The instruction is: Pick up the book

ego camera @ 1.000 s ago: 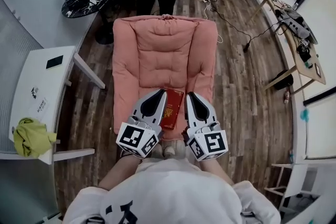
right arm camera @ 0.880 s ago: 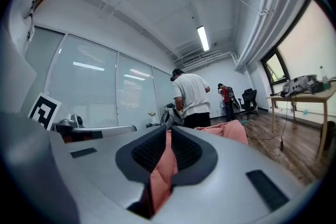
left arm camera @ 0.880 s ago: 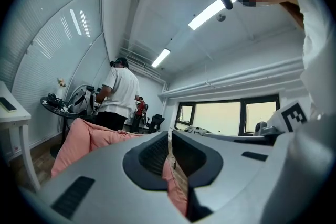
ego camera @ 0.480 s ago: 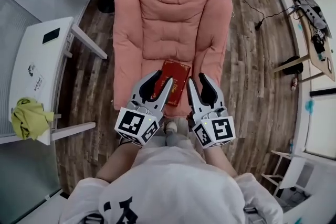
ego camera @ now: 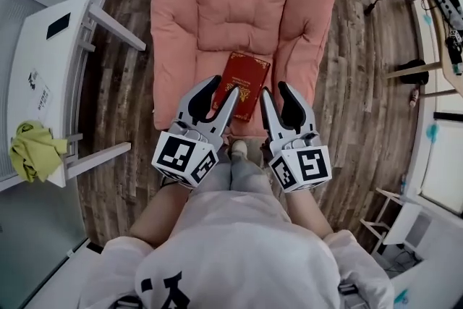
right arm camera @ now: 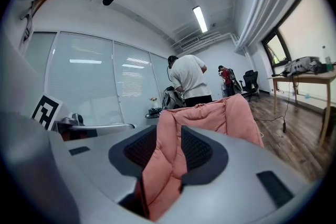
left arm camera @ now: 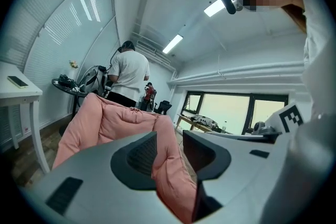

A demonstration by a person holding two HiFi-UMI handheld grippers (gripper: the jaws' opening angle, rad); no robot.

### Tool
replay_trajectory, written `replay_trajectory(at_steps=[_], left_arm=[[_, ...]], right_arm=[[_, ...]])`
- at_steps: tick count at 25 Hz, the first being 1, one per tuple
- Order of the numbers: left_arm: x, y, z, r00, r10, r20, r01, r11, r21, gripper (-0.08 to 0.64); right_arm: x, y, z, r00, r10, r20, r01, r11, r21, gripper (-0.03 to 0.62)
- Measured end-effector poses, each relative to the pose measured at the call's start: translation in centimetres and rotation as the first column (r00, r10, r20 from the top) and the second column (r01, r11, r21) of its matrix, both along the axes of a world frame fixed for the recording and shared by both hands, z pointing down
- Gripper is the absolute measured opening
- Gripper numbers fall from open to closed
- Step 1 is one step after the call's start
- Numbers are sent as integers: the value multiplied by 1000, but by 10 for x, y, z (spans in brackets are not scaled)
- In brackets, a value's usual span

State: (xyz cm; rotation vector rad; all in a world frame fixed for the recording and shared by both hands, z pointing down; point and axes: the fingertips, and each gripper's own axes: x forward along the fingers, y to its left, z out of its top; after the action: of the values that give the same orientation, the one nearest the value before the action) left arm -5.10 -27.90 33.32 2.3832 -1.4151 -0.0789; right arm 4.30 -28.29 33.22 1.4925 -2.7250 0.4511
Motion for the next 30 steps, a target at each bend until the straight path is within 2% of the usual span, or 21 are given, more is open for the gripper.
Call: replay_trajectory(at_steps=[7, 18, 23, 30], left_arm=[[-1, -3, 29, 1000, -2, -1, 2, 999, -42, 147], [-7, -14, 68, 1000, -25, 14, 26, 997, -73, 153], [-8, -15, 90, 999, -21, 24, 23, 995, -93, 153], [-10, -16, 125, 1000, -27, 10, 28, 991, -130, 153]], right_arm=[[-3, -4, 27, 1000, 8, 9, -8, 999, -46, 146], [-12, -16, 66, 1000, 0, -23, -2, 998, -63, 146], [-13, -14, 92, 1000, 14, -28, -17, 995, -102, 146], [-13, -17, 123, 998, 16, -59, -23, 993, -119, 146]])
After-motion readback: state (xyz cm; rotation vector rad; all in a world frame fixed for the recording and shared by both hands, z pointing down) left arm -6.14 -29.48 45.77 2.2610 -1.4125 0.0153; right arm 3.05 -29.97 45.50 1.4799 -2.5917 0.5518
